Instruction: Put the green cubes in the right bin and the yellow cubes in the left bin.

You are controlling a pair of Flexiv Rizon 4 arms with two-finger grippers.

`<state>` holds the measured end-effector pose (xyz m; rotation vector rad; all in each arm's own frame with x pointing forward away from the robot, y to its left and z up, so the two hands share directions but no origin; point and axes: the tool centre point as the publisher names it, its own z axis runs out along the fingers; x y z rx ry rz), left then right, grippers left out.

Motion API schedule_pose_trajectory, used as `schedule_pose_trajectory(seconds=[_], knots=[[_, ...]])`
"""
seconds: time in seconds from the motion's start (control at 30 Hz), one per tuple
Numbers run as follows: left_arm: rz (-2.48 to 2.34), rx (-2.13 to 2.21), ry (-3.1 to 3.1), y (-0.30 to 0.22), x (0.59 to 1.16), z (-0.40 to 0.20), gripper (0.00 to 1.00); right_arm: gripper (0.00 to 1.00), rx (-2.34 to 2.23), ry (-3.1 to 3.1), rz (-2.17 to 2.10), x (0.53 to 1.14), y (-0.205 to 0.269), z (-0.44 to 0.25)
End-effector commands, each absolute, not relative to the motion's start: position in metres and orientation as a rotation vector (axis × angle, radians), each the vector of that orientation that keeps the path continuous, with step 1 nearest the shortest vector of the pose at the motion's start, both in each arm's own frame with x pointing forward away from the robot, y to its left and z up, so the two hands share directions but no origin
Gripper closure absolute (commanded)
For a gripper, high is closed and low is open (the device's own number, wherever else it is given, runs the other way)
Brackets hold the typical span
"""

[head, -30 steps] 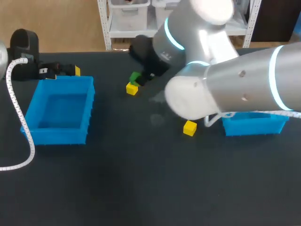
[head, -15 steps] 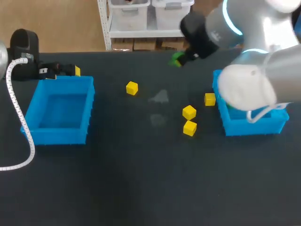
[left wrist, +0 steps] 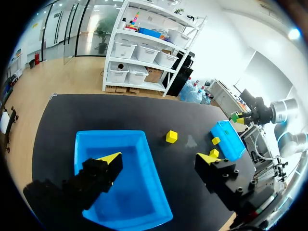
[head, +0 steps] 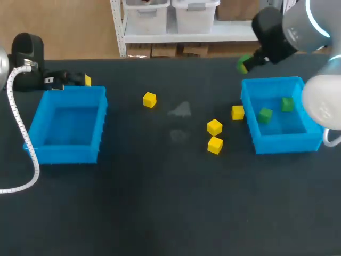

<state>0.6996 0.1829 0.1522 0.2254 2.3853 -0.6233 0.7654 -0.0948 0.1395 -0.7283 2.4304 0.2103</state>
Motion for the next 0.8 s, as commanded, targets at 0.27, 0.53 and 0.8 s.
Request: schedule_pose_trajectory(seconds=[0.27,0.53,0.8], knots=[[-0.634,0.230,2.377,0.185,0.699,0.151,0.00,1.00,-0.561,2.474,0.005,0.746,-0.126,0.127],[-0.634,0.230,2.377,0.185,0.699,0.151,0.00,1.00,-0.509,2.521,-0.001,0.746,-0.137,0.107],[-0.634,0.230,2.377,0.185,0.699,0.151,0.00,1.00,-0.460,2.529,0.007,0.745,-0.144,0.106]])
